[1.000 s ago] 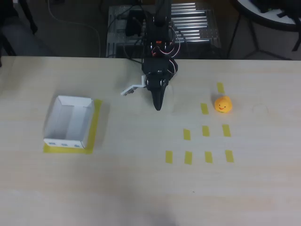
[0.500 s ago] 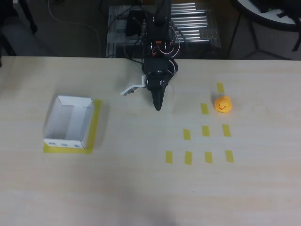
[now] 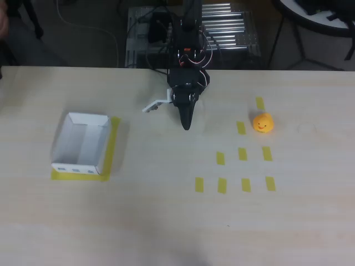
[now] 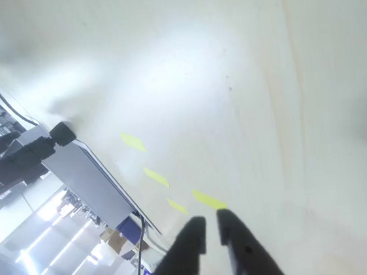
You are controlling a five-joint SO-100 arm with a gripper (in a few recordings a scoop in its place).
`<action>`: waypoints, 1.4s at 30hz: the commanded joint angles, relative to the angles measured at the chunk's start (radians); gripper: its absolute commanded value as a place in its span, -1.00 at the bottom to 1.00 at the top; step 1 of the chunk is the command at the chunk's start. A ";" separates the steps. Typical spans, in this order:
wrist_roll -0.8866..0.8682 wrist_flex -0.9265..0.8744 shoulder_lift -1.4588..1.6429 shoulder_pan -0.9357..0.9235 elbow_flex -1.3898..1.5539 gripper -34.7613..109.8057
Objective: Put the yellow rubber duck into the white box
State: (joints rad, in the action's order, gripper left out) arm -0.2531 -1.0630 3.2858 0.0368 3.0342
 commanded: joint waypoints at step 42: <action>0.000 0.011 0.046 0.032 0.012 -0.52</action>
State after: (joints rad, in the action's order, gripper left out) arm -0.2531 -1.0630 3.2858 0.0368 3.0342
